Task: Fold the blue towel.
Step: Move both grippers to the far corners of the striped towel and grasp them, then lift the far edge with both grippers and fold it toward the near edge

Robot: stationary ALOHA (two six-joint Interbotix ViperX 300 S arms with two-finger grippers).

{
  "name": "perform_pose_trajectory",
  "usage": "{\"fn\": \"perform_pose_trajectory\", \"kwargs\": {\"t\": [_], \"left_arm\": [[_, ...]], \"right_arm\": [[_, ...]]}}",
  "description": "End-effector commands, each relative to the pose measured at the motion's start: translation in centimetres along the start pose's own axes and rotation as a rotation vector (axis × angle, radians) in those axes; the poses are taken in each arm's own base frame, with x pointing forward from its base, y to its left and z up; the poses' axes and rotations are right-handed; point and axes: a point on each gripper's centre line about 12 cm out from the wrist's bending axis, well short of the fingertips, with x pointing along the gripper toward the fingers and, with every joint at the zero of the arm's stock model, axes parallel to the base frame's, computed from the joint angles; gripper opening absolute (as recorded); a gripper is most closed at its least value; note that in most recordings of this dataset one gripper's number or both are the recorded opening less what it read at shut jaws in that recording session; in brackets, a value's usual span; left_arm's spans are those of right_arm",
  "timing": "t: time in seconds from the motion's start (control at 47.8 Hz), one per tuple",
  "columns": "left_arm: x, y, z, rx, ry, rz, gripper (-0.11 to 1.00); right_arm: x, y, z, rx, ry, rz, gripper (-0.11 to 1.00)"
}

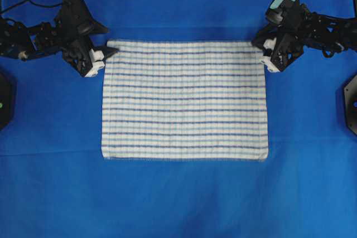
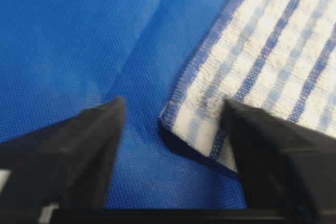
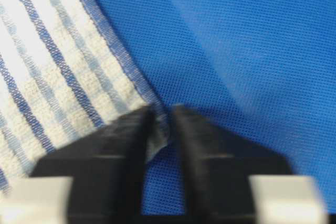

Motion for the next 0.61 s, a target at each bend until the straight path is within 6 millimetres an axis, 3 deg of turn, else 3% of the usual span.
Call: {"fn": "perform_pose_trajectory", "kwargs": {"t": [0.0, 0.042, 0.167, 0.23, 0.398, 0.586], "left_arm": [[0.0, -0.5, 0.2, 0.017, 0.008, -0.014, 0.50], [-0.1, -0.7, 0.1, 0.026, 0.011, -0.019, 0.40], [-0.1, -0.9, 0.0, 0.033, 0.017, -0.023, 0.14], [-0.1, -0.9, 0.0, 0.034, 0.022, -0.024, 0.07], [-0.4, -0.9, 0.5, 0.035, 0.022, -0.025, 0.04], [-1.8, -1.0, 2.6, 0.032, -0.023, -0.027, 0.04]], "right_arm": [[-0.1, -0.1, 0.6, -0.001, -0.018, -0.001, 0.15], [-0.1, -0.1, 0.5, -0.001, -0.015, -0.001, 0.06], [-0.1, -0.1, 0.6, -0.001, -0.018, -0.001, 0.05], [-0.1, -0.1, 0.6, -0.001, -0.022, -0.001, 0.05], [-0.4, 0.0, 1.4, 0.004, -0.046, 0.000, 0.05], [-1.6, 0.0, 2.8, 0.004, -0.092, 0.000, 0.05]]}}
